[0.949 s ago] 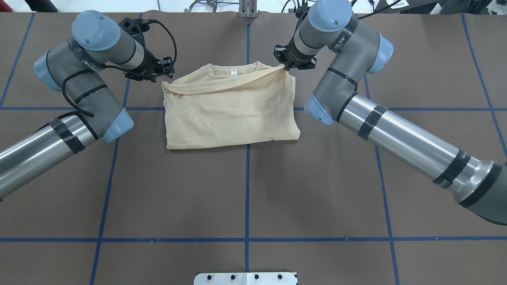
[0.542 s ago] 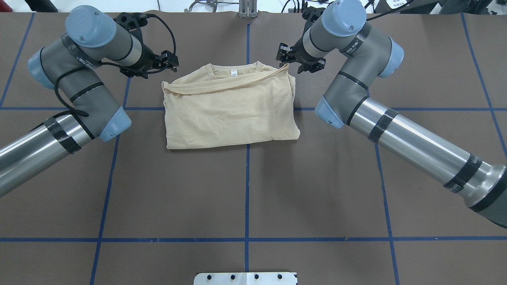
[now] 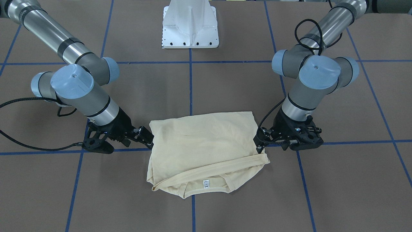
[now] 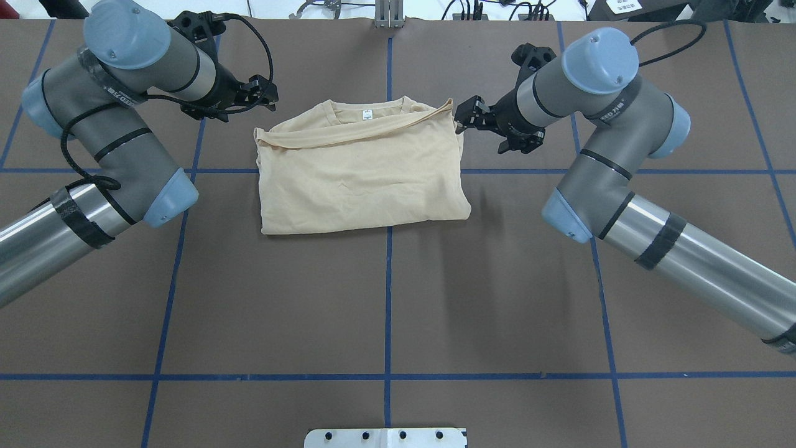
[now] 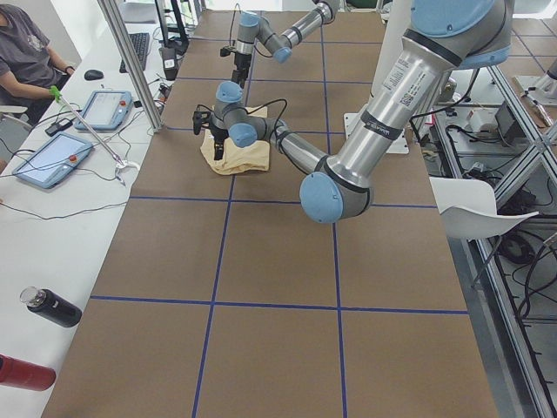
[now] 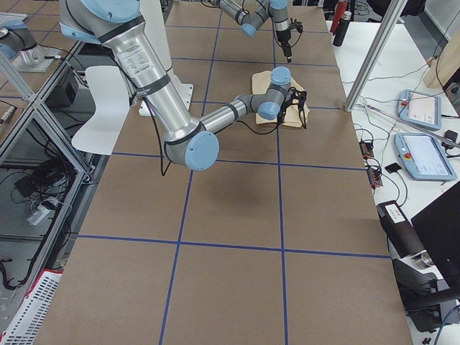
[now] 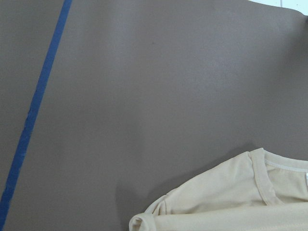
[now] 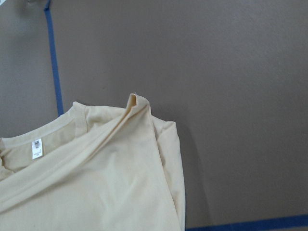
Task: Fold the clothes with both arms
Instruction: 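Open both grippers and lift them off the folded shirt, then lower the right gripper to the folded shirt's side edge and grasp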
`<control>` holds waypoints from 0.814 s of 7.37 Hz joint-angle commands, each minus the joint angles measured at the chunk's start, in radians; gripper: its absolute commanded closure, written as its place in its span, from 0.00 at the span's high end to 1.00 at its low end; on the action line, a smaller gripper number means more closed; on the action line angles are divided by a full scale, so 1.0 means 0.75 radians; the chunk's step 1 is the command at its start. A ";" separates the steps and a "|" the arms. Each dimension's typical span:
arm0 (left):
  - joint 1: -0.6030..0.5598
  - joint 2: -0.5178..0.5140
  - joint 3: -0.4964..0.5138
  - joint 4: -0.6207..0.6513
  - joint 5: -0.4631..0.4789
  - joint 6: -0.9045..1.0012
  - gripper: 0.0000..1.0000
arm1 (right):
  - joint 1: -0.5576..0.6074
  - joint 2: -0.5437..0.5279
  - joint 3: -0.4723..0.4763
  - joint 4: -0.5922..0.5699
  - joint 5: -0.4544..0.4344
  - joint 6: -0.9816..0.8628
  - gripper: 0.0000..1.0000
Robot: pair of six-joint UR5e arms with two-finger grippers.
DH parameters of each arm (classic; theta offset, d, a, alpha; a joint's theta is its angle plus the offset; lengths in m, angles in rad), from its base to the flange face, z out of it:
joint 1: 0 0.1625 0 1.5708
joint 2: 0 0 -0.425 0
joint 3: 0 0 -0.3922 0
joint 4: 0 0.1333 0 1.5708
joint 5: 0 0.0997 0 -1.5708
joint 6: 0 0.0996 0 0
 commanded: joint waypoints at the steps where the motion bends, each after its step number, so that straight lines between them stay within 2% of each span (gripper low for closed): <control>1: 0.000 0.002 -0.015 0.002 -0.002 -0.002 0.99 | -0.068 -0.091 0.077 0.000 -0.062 0.110 1.00; 3: -0.002 0.011 -0.046 0.002 0.002 -0.004 0.99 | -0.146 -0.077 0.063 -0.002 -0.114 0.108 1.00; 6: -0.002 0.104 -0.201 0.002 0.010 -0.004 0.99 | -0.169 -0.052 0.069 -0.057 -0.114 0.108 1.00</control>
